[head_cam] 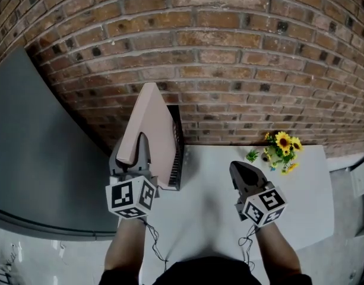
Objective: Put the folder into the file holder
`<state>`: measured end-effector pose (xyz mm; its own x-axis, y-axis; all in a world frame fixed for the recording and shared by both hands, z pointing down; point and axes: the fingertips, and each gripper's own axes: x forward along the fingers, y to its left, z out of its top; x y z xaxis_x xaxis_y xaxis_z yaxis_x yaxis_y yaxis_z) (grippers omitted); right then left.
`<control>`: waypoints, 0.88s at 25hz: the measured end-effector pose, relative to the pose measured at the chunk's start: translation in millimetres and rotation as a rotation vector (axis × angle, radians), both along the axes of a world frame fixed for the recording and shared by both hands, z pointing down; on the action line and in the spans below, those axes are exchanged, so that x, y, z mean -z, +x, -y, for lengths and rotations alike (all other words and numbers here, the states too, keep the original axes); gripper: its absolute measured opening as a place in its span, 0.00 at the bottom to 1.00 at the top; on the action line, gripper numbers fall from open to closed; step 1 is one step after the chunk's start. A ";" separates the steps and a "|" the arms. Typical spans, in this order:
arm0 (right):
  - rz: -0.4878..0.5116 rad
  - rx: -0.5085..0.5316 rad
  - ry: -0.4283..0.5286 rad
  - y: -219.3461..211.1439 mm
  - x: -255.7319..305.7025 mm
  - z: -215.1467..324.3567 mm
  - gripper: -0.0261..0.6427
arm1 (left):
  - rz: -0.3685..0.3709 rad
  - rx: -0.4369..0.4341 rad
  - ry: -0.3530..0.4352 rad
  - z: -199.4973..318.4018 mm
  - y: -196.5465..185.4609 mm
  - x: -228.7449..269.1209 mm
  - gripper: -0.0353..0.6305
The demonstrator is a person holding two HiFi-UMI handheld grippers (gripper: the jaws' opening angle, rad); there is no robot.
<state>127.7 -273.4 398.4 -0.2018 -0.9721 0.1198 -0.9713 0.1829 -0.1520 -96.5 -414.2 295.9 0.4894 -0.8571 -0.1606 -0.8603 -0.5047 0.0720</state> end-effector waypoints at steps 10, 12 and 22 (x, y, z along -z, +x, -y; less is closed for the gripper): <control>0.005 -0.005 -0.014 -3.9 -8.5 1.4 0.04 | -0.010 0.016 -0.002 12.7 9.4 -12.2 0.31; 0.005 -0.004 -0.017 -4.3 -9.6 3.0 0.04 | 0.001 0.019 -0.005 14.9 11.6 -19.1 0.31; 0.004 -0.011 -0.034 -0.9 -13.9 2.9 0.04 | 0.041 0.019 -0.040 19.1 26.3 -68.3 0.31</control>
<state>126.9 -276.4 412.2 -0.1922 -0.9695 0.1520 -0.9725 0.1673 -0.1622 -70.2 -433.3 364.2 0.4786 -0.8715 -0.1064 -0.8722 -0.4859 0.0566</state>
